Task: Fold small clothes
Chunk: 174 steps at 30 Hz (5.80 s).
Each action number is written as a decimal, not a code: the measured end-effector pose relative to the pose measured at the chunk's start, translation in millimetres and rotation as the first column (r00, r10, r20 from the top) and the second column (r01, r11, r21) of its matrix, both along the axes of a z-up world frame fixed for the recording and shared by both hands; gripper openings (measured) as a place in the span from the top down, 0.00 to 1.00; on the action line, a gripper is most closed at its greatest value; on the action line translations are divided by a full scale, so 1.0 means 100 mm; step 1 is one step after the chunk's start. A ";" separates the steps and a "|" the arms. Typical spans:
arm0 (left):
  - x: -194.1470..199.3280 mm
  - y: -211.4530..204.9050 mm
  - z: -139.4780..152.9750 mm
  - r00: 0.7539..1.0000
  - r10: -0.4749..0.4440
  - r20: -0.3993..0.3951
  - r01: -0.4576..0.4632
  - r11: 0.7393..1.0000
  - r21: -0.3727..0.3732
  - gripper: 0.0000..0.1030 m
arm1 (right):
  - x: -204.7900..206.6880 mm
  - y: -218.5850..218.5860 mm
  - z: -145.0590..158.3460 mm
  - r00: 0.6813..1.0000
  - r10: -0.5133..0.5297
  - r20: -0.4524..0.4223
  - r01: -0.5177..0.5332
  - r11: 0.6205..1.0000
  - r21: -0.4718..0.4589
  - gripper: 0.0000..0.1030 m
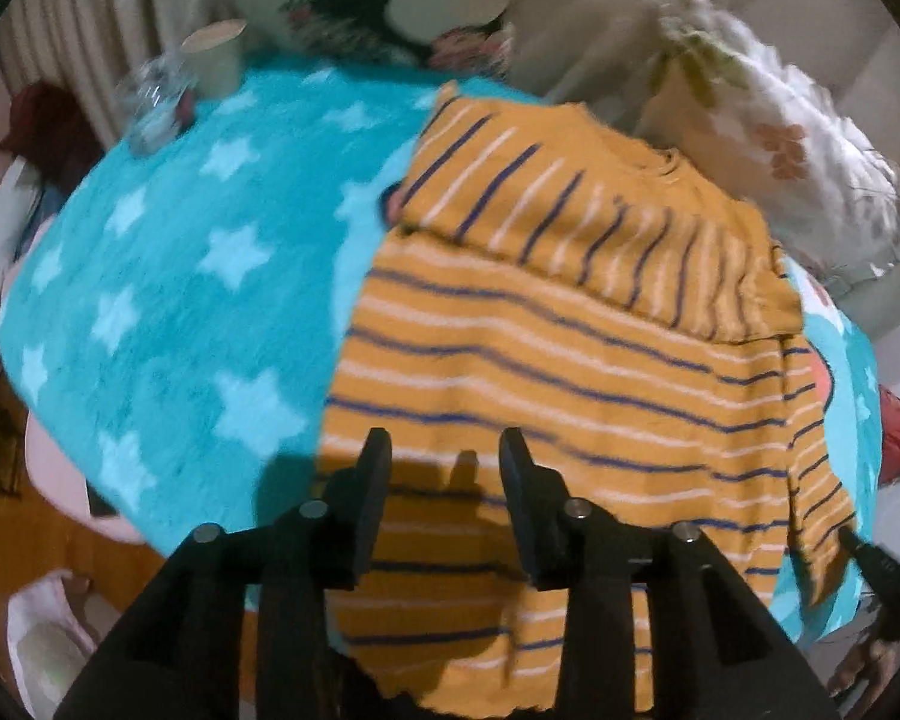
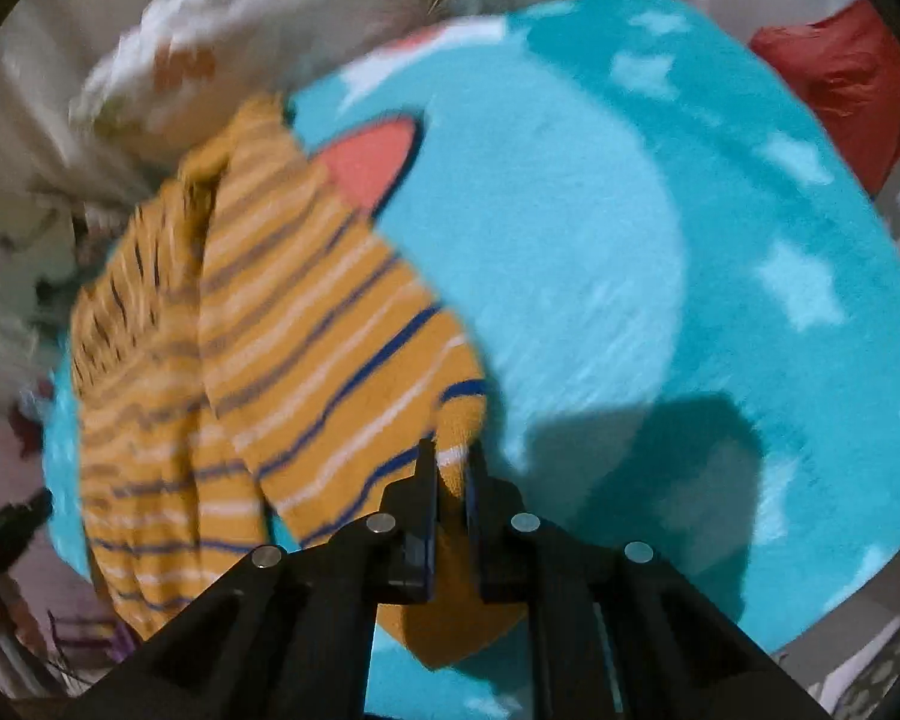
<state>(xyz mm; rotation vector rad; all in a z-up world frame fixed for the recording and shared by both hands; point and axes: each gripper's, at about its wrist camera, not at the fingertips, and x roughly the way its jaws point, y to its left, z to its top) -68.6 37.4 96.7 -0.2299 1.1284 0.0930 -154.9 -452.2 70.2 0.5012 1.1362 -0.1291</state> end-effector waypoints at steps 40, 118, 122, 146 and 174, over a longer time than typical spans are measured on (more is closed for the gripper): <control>0.13 1.86 -0.41 0.986 0.165 -0.039 -0.167 0.985 -0.050 0.56 | 3.19 3.87 0.15 0.875 0.483 0.035 -0.475 0.843 0.253 0.91; -0.79 0.35 -0.85 0.993 -0.043 -0.109 0.004 0.942 -0.334 0.89 | -0.24 1.52 -0.39 0.827 0.561 -0.042 -0.472 0.731 0.492 0.68; -0.85 0.53 -0.82 0.991 0.011 -0.136 -0.058 0.936 -0.347 0.93 | -0.19 1.59 -0.40 0.811 0.581 -0.062 -0.496 0.740 0.454 0.93; -0.99 0.57 -0.83 0.983 0.103 -0.155 -0.149 0.933 -0.328 0.49 | -0.07 1.51 -0.55 0.769 0.640 0.006 -0.530 0.632 0.565 0.43; 0.41 0.75 0.22 0.995 0.078 0.059 -0.054 0.939 -0.338 0.93 | 1.25 1.69 0.74 0.802 0.539 0.259 -0.596 0.754 0.276 0.90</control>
